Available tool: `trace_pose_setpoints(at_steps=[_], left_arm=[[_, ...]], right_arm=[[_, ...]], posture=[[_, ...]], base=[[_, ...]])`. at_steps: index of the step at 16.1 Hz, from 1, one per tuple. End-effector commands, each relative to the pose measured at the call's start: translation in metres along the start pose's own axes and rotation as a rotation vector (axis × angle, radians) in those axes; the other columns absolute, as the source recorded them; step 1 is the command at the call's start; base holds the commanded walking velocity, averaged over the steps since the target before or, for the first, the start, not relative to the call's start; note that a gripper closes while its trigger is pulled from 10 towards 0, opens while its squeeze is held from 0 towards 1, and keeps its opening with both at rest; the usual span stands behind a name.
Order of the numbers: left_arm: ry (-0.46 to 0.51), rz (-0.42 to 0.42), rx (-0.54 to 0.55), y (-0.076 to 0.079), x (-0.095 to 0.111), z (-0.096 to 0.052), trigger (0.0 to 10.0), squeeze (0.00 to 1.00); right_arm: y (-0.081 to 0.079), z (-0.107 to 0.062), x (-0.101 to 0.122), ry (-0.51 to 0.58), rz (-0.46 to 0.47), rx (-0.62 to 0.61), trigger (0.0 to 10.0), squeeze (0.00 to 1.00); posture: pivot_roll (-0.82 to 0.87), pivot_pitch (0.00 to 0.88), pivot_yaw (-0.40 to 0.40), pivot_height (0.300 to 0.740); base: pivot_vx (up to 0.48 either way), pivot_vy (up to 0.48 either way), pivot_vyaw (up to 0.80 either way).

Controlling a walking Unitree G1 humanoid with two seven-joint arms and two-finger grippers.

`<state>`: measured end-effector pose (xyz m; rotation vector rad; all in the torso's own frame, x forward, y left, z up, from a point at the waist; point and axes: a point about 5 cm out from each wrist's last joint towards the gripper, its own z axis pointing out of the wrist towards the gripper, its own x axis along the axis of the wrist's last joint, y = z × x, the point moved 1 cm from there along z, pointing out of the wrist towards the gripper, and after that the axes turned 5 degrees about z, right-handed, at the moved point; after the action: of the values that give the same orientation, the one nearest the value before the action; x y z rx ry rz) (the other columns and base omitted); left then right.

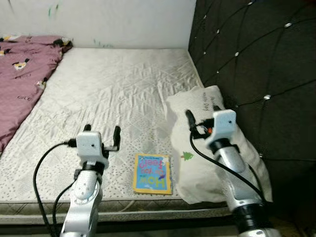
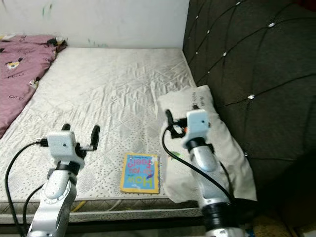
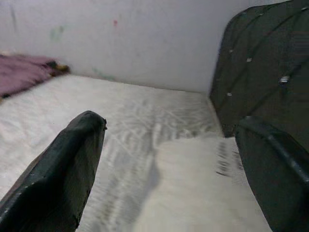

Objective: Clean up the room

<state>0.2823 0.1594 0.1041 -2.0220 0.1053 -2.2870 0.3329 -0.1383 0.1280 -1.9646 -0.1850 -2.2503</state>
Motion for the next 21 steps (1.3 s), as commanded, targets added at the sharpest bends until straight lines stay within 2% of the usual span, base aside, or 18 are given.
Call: trace_pose_setpoints(at_steps=[1, 2, 4, 6, 8, 10, 13, 14, 17, 18, 21], left_arm=[[0.013, 0.010, 0.009, 0.000, 0.004, 0.000, 10.0, 0.00], [-0.002, 0.015, 0.010, 0.001, 0.000, -0.004, 10.0, 0.00], [-0.044, 0.079, -0.017, 0.001, -0.016, -0.014, 10.0, 0.00], [-0.051, 0.072, -0.008, -0.001, -0.017, -0.014, 10.0, 0.00], [-0.038, 0.081, -0.027, 0.003, -0.014, -0.012, 10.0, 0.00], [-0.027, 0.071, -0.049, 0.011, -0.011, -0.008, 10.0, 0.00], [-0.019, 0.081, -0.047, 0.012, -0.010, -0.007, 10.0, 0.00], [-0.015, 0.085, -0.048, 0.012, -0.009, -0.006, 10.0, 0.00], [-0.009, 0.064, -0.047, 0.012, -0.007, -0.003, 10.0, 0.00], [-0.009, 0.024, -0.043, 0.013, -0.007, -0.003, 10.0, 0.00], [-0.016, 0.003, -0.039, 0.014, -0.007, -0.002, 10.0, 0.00]], right_arm=[[-0.002, -0.002, -0.005, -0.018, -0.023, 0.018, 10.0, 0.00], [-0.002, -0.005, -0.011, -0.037, -0.058, 0.030, 10.0, 0.00], [0.001, -0.019, -0.022, -0.073, -0.089, 0.048, 10.0, 0.00], [0.004, -0.029, -0.027, -0.089, -0.124, 0.056, 10.0, 0.00], [0.010, -0.034, -0.035, -0.131, -0.168, 0.023, 10.0, 0.00], [0.011, -0.032, -0.039, -0.150, -0.154, 0.007, 10.0, 0.00], [0.011, -0.030, -0.036, -0.132, -0.116, -0.017, 10.0, 0.00], [0.007, -0.027, -0.035, -0.126, -0.107, 0.000, 10.0, 0.00], [0.001, -0.018, -0.030, -0.108, -0.121, 0.026, 10.0, 0.00], [0.001, -0.015, -0.029, -0.105, -0.113, 0.020, 10.0, 0.00], [0.002, -0.014, -0.029, -0.104, -0.105, 0.018, 10.0, 0.00]], posture=[[0.04, 0.000, -0.037, 0.740], [0.04, 0.000, -0.045, 0.740], [0.03, 0.000, -0.052, 0.740], [0.02, 0.000, -0.049, 0.740], [0.02, 0.000, -0.043, 0.740], [0.01, 0.000, -0.041, 0.740], [0.01, 0.000, -0.030, 0.740], [0.01, 0.000, -0.030, 0.740], [0.02, 0.000, -0.032, 0.740], [0.02, 0.000, -0.032, 0.740], [0.02, 0.000, -0.033, 0.740]], base=[[0.000, 0.000, 0.00], [0.000, 0.000, 0.00], [0.000, 0.000, 0.00], [0.000, 0.000, 0.00], [0.000, 0.000, 0.00], [0.000, 0.000, 0.00], [0.000, 0.000, 0.00], [0.000, -0.244, 0.00], [0.000, -0.105, 0.00], [0.000, 0.000, 0.00], [0.000, 0.000, 0.00]])
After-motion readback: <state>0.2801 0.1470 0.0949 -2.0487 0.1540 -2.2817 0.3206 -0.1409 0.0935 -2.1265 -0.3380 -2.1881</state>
